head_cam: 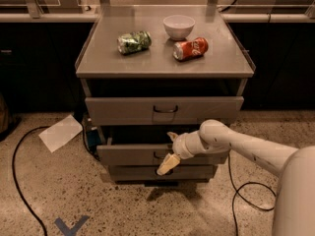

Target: Open middle drawer

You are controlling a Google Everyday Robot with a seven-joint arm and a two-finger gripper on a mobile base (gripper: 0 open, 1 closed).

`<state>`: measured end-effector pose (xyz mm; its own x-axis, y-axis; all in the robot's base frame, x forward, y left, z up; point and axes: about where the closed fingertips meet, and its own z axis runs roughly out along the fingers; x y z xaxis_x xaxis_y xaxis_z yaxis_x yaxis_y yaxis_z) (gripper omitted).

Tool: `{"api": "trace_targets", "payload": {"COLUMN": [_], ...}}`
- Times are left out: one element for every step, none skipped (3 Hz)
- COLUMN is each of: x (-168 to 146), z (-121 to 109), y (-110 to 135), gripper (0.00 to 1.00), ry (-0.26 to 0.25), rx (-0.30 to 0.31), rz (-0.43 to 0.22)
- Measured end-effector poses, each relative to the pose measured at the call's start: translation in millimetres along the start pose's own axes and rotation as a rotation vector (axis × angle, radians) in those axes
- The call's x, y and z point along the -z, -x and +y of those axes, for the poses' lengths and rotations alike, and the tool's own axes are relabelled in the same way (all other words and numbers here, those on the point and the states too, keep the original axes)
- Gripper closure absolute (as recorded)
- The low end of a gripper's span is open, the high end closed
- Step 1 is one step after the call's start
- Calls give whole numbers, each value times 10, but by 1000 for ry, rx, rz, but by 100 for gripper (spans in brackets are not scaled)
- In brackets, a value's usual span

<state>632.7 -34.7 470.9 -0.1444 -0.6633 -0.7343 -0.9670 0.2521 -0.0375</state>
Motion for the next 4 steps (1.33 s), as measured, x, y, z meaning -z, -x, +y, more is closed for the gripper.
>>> {"api": "trace_targets", "payload": {"x": [-116, -228, -168, -168], "z": [-99, -18, 24, 24], "y": [-99, -468, -479, -479], "gripper": [0, 0, 0, 0], "ry": [9, 41, 53, 53], "rx": [-4, -79, -99, -98], "rz": [22, 46, 53, 53]}}
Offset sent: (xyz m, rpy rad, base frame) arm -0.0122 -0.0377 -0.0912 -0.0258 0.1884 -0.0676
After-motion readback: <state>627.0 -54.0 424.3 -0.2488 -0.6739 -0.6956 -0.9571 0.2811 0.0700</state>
